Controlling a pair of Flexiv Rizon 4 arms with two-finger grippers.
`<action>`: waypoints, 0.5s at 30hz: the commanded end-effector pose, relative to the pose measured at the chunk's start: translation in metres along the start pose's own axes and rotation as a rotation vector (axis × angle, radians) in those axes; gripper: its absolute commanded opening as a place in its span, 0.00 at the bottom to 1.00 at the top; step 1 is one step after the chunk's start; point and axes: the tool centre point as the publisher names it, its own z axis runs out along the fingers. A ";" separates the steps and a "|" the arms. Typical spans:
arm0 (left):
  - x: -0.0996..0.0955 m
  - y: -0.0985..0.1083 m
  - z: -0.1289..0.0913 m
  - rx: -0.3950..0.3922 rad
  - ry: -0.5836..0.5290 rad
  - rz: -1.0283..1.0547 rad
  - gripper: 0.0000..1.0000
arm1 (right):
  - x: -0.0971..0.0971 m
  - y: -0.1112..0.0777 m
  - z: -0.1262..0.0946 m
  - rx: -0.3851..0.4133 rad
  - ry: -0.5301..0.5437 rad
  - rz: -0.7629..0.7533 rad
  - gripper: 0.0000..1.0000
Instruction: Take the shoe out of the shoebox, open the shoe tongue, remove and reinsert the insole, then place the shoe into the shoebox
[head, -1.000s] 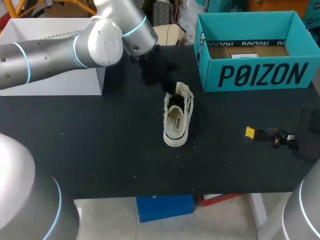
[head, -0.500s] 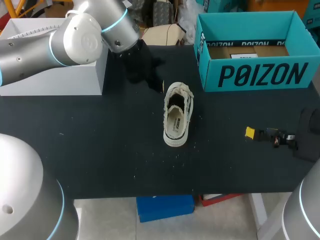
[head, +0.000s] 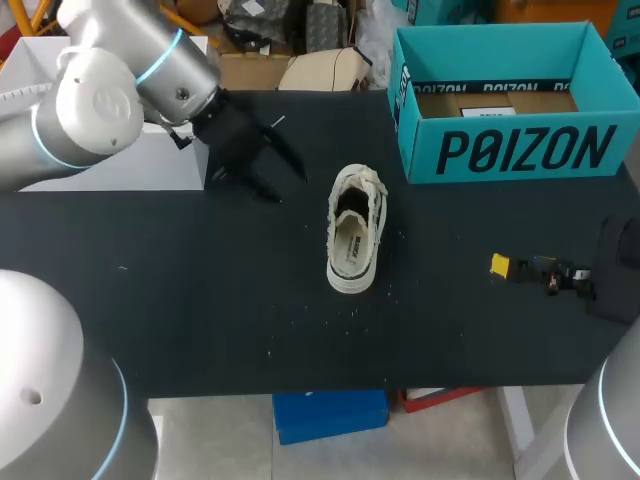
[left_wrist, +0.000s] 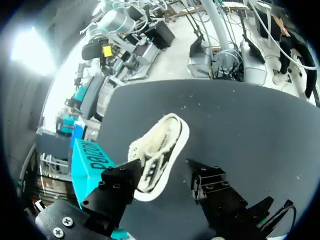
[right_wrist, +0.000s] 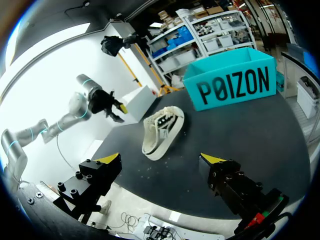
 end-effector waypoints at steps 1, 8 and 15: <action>0.008 -0.007 0.001 -0.074 -0.096 -0.127 1.00 | 0.001 -0.001 0.001 -0.001 -0.003 0.001 1.00; 0.008 -0.007 0.001 -0.074 -0.096 -0.127 1.00 | 0.001 -0.001 0.001 -0.001 -0.003 0.001 1.00; 0.024 -0.014 -0.008 0.062 -0.032 -0.445 1.00 | 0.001 -0.001 0.001 -0.001 -0.003 0.001 1.00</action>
